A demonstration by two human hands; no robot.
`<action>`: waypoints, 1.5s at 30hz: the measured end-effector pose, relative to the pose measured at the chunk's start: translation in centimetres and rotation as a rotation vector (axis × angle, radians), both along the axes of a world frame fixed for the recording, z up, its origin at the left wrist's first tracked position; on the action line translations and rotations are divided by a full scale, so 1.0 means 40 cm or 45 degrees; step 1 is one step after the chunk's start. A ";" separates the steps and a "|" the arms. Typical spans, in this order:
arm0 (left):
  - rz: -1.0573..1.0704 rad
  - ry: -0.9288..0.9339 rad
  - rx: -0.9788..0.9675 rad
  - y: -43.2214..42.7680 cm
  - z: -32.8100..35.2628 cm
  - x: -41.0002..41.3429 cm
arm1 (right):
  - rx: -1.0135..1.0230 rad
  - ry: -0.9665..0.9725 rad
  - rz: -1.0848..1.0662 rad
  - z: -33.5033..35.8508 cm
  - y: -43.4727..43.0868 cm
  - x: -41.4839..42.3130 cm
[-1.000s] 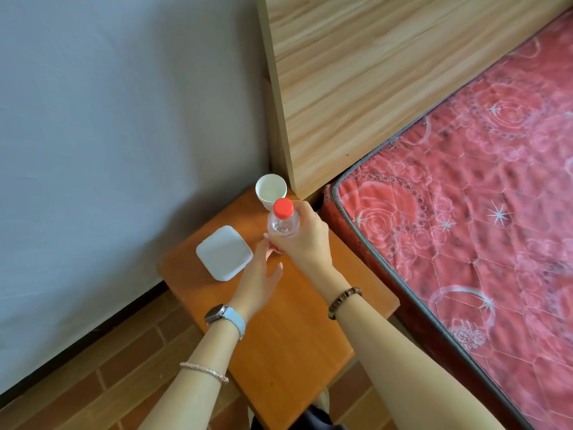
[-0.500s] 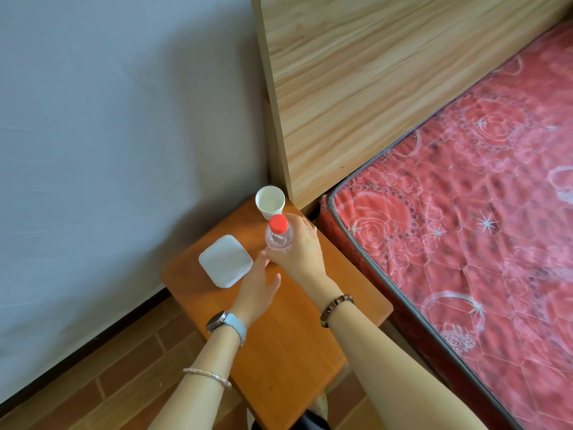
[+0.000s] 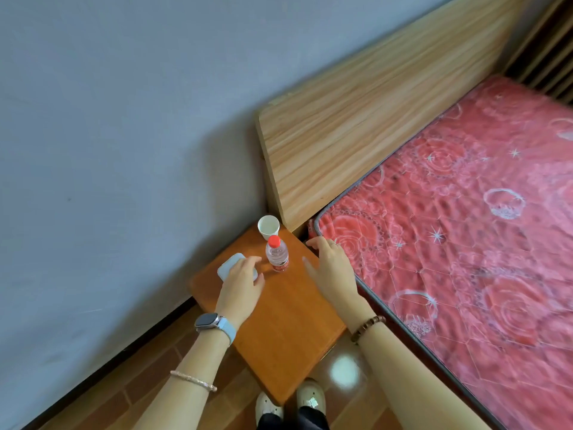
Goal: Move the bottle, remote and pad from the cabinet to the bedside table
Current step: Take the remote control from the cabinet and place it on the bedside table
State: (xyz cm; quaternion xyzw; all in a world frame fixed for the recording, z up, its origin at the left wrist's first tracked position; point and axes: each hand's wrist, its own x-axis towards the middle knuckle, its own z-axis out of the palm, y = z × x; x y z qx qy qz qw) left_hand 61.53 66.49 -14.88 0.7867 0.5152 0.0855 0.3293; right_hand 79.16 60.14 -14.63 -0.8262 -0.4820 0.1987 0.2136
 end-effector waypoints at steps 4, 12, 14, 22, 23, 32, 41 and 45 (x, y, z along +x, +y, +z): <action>-0.036 0.041 0.109 -0.047 0.105 -0.032 | 0.048 -0.162 -0.063 0.097 -0.079 -0.002; -0.248 0.046 0.332 -0.079 0.209 -0.085 | 0.058 -0.342 -0.168 0.208 -0.208 -0.055; -0.330 0.066 0.365 -0.071 0.223 -0.093 | 0.021 -0.372 -0.228 0.224 -0.236 -0.074; -0.771 0.028 0.481 -0.059 0.236 -0.096 | 0.018 -0.407 -0.578 0.269 -0.360 -0.190; -0.828 0.020 0.491 -0.067 0.239 -0.090 | 0.023 -0.417 -0.628 0.273 -0.382 -0.205; -1.336 -0.039 0.475 -0.246 0.257 0.006 | -0.081 -0.464 -1.100 0.312 -0.680 -0.319; -1.922 -0.260 0.568 -0.639 0.287 0.049 | -0.278 -0.503 -1.654 0.341 -1.083 -0.567; -2.214 -0.275 0.603 -0.816 0.278 -0.022 | -0.414 -0.452 -1.913 0.334 -1.221 -0.761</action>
